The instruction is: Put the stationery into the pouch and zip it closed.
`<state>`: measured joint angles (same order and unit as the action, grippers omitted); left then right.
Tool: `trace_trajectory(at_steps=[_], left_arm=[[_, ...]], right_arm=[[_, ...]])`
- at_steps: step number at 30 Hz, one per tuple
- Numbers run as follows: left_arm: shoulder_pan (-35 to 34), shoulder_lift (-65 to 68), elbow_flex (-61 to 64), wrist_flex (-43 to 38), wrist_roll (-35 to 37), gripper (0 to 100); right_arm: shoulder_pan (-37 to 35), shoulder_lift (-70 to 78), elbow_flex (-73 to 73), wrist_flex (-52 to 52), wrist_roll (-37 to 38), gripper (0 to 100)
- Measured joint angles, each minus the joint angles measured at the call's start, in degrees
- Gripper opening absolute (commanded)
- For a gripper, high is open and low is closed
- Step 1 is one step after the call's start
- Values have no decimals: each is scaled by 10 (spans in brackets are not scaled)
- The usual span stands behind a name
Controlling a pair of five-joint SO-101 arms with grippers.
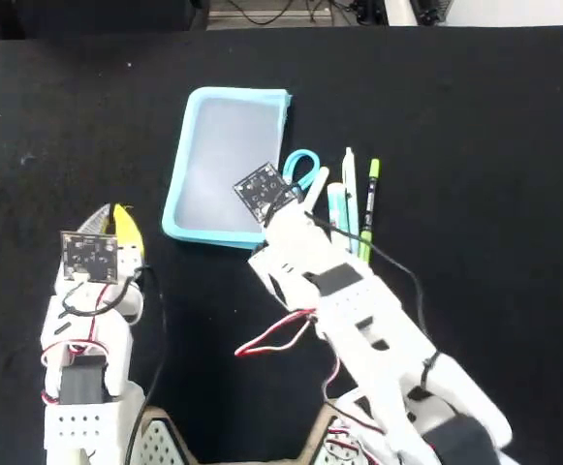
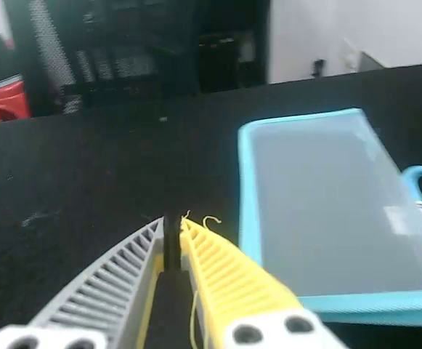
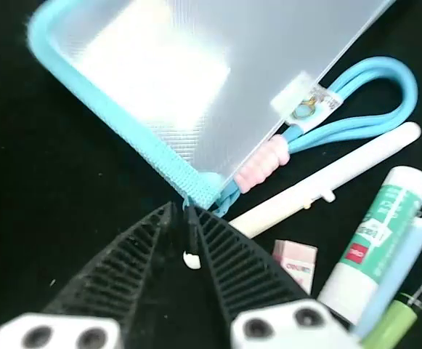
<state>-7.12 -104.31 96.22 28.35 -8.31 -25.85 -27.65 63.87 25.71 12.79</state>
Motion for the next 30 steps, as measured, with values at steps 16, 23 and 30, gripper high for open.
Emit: trace_trajectory(at_steps=[16, 23, 30], left_arm=[[-53, 0, 0, 0, 84, 55], [-53, 0, 0, 0, 84, 55], [-53, 0, 0, 0, 84, 55]], right_arm=[[-52, 252, -153, -83, -10, 70], [-52, 228, -184, 32, -49, 178], [-24, 200, -184, 82, -22, 173]])
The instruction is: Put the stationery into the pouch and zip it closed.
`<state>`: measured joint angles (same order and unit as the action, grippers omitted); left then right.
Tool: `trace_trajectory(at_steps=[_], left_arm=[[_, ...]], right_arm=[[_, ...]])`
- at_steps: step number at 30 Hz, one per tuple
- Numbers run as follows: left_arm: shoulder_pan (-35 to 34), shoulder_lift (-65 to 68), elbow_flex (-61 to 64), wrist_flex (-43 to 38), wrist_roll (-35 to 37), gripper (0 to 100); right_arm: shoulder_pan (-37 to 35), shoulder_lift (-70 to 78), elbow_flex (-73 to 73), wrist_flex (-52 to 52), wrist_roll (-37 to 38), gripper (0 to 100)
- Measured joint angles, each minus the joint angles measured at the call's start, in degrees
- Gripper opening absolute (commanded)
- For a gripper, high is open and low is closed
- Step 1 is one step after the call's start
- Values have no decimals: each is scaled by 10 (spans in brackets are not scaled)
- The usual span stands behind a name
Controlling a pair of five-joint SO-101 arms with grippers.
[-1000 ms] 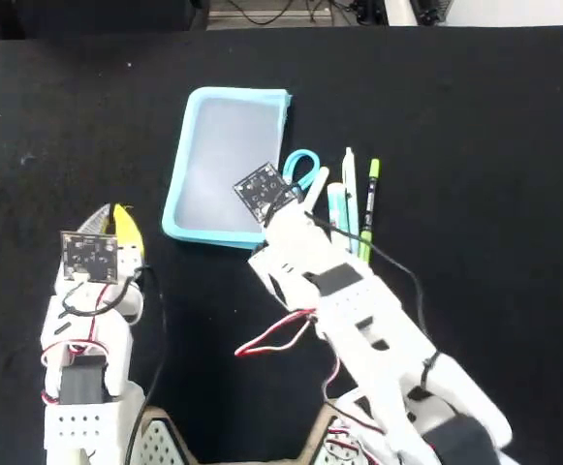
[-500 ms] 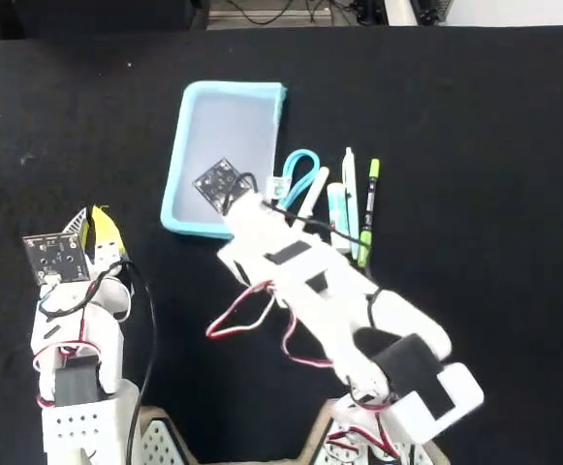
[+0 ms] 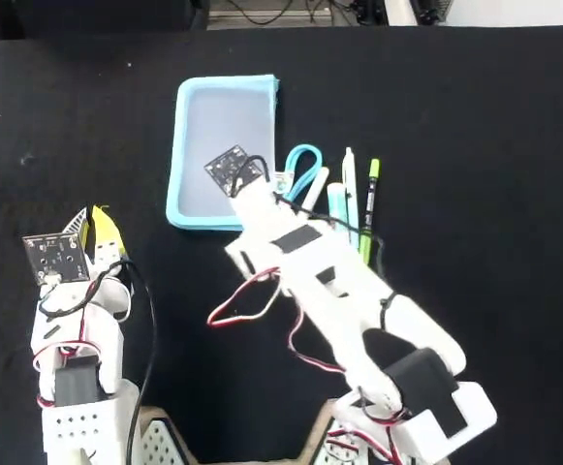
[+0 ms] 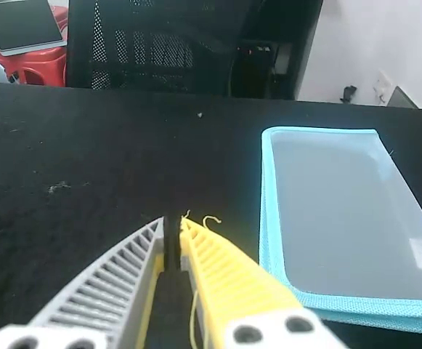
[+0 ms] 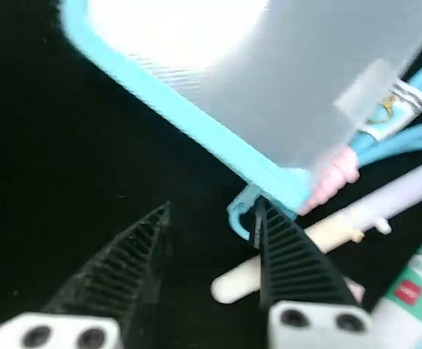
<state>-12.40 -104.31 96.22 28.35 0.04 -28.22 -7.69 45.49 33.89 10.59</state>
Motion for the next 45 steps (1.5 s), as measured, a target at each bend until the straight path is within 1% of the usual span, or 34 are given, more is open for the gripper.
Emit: trace_trajectory(at_steps=[2, 6, 10, 12, 14, 15, 17, 18, 19, 21, 24, 26, 30, 32, 33, 36, 38, 39, 41, 43, 45], left_arm=[[0, 0, 0, 0, 0, 55], [0, 0, 0, 0, 0, 55], [0, 0, 0, 0, 0, 55], [0, 0, 0, 0, 0, 55], [0, 0, 0, 0, 0, 55], [0, 0, 0, 0, 0, 55], [0, 0, 0, 0, 0, 55], [0, 0, 0, 0, 0, 55], [0, 0, 0, 0, 0, 55], [0, 0, 0, 0, 0, 55], [0, 0, 0, 0, 0, 55], [0, 0, 0, 0, 0, 55], [0, 0, 0, 0, 0, 55], [0, 0, 0, 0, 0, 55], [0, 0, 0, 0, 0, 55], [0, 0, 0, 0, 0, 55], [0, 0, 0, 0, 0, 55], [0, 0, 0, 0, 0, 55], [0, 0, 0, 0, 0, 55], [0, 0, 0, 0, 0, 55], [0, 0, 0, 0, 0, 55]], right_arm=[[14, 0, 0, 2, 33, 173], [19, 3, 0, 6, 84, 176], [19, 59, -16, 6, 156, 175], [19, 90, -40, 14, 178, 174], [19, 113, -73, 40, 179, 165], [19, 122, -85, 52, 179, 138], [19, 136, -99, 62, 180, 28], [20, 140, -100, 62, 182, 5], [23, 140, -103, 62, 182, 28], [24, 140, -105, 62, 181, 9], [20, 119, -101, 77, 181, 10], [-2, 80, -83, 88, 169, 11], [-75, -20, -18, 91, 133, 12], [-94, -60, 17, 69, 127, 28], [-95, -74, 34, 52, 125, 57], [-94, -81, 64, 19, 113, 198], [-95, -81, 65, 12, 87, 260], [-95, -81, 65, 12, 76, 262], [-94, -81, 64, 18, 65, 234], [-87, -82, 51, 51, 71, 211], [-83, -95, 38, 94, 100, 208]])
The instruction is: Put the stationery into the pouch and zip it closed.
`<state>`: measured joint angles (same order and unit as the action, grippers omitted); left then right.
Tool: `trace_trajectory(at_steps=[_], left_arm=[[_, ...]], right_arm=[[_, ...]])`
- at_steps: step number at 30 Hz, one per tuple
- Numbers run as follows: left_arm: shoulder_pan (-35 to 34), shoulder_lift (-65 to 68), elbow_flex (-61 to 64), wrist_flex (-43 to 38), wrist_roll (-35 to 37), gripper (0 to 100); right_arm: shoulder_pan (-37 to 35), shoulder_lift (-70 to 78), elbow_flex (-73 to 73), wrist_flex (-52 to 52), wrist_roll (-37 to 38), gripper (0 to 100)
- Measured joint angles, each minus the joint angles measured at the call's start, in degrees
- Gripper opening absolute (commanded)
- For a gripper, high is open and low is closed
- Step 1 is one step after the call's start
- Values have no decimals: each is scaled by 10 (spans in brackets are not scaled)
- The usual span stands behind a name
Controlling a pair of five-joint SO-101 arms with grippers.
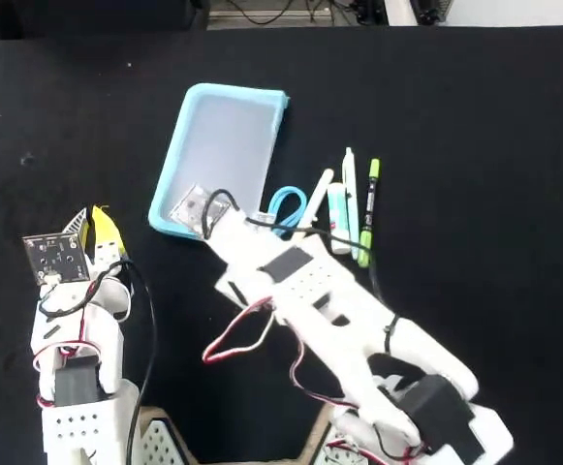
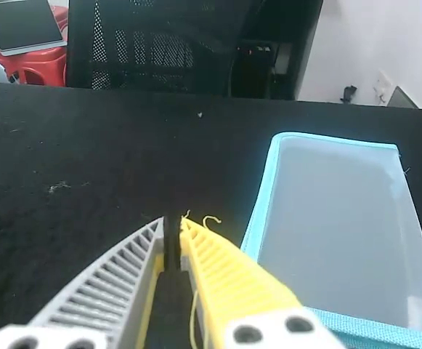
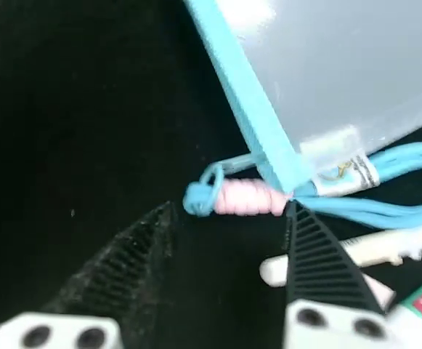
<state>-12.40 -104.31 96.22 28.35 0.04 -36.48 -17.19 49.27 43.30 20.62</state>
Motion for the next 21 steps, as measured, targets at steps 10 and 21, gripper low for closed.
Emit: trace_trajectory(at_steps=[10, 21], left_arm=[[-1, 0, 0, 0, 0, 55], [-1, 0, 0, 0, 0, 55]], right_arm=[[-2, -11, 102, -79, 239, 205], [37, -6, 142, -203, 262, 208]])
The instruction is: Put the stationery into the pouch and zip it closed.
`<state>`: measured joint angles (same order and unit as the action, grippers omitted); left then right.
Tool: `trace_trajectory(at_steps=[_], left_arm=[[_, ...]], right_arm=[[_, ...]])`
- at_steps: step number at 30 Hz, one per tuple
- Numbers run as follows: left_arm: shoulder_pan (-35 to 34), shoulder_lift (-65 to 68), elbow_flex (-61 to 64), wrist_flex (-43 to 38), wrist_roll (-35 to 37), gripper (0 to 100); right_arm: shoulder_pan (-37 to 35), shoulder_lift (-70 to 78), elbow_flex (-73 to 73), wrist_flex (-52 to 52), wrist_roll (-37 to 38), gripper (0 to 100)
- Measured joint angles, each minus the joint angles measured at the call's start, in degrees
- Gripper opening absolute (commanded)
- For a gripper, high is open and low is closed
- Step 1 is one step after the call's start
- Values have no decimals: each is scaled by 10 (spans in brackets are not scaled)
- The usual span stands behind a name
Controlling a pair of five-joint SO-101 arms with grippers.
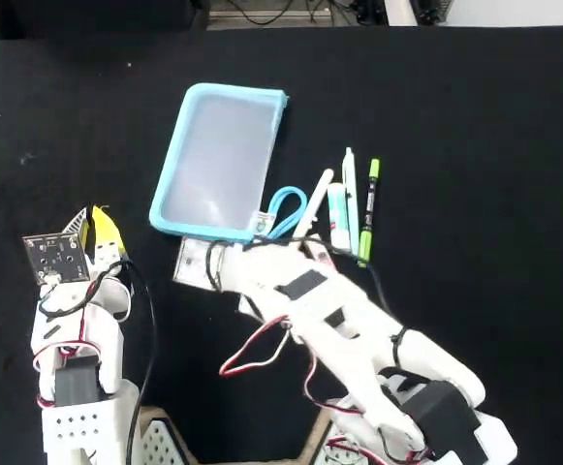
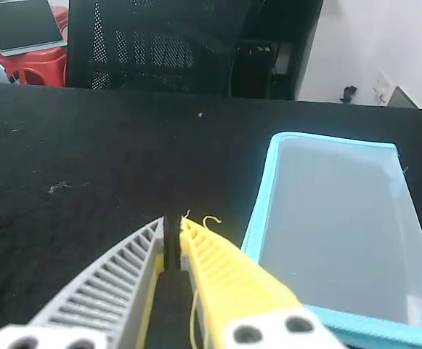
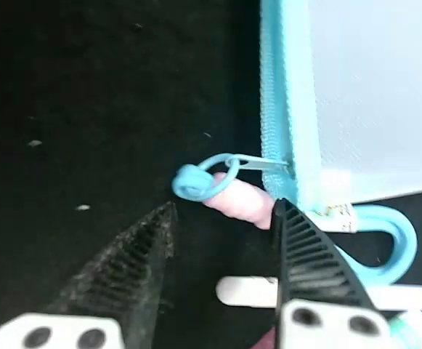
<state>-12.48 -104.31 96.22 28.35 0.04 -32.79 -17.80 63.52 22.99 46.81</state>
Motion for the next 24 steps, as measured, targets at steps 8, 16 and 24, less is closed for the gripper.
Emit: trace_trajectory(at_steps=[8, 16, 24], left_arm=[[0, 0, 0, 0, 0, 55], [0, 0, 0, 0, 0, 55], [0, 0, 0, 0, 0, 55]], right_arm=[[13, 106, -73, 11, 18, 208], [-4, 113, -83, 5, 20, 205], [-9, 113, -84, -5, 20, 28]])
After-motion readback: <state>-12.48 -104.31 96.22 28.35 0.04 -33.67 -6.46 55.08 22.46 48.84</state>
